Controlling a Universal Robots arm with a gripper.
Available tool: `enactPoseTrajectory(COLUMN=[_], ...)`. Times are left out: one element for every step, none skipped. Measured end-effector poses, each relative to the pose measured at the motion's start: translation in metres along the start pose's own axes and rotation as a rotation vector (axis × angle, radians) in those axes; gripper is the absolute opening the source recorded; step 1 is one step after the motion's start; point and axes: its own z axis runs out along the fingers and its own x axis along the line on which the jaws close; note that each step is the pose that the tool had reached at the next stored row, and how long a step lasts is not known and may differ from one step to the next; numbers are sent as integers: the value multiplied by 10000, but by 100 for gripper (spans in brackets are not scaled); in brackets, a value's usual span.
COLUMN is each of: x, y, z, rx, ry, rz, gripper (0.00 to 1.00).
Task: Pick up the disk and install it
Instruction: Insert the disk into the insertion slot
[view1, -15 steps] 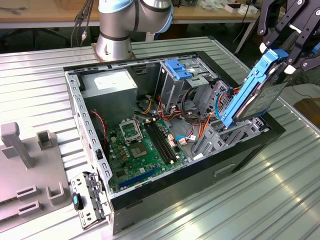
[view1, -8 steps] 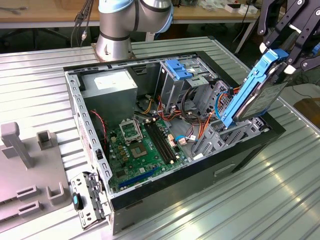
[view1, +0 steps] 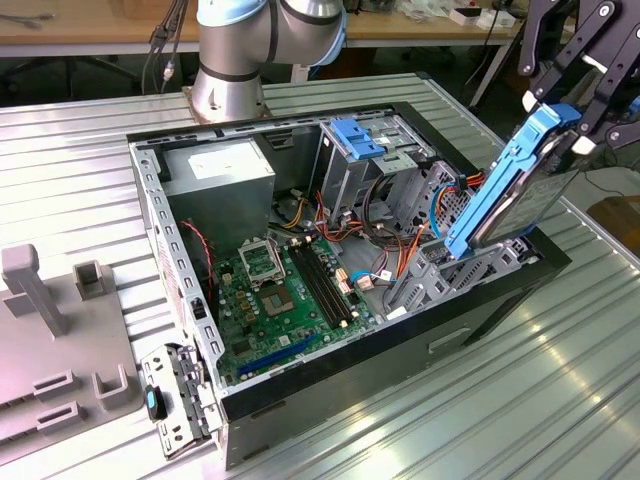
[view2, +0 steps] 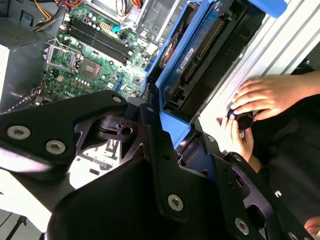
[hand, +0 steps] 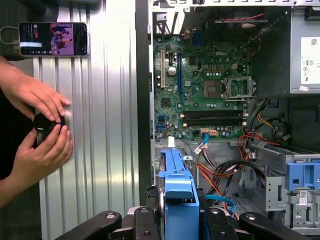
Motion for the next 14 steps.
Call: enactPoseTrajectory(x=[1, 1, 1, 1, 2, 2, 2, 2, 2, 2, 3, 4, -9, -62], y=[-1, -1, -1, -1, 0, -1, -1, 0, 0, -1, -1, -9, -56, -122], z=[-1, -1, -1, -1, 0, 0, -1, 0, 0, 0, 0, 5, 18, 34], rx=[0, 0, -1, 0, 0, 0, 0, 0, 0, 0, 0, 0, 0, 0], ry=[2, 2, 2, 1, 1, 1, 2, 1, 1, 1, 0, 1, 3, 3], rz=[-1, -1, -1, -1, -1, -1, -1, -1, -1, -1, -1, 5, 31, 30], gripper=[37, 37, 37, 37, 37, 37, 37, 37, 37, 37, 37, 37, 37, 37])
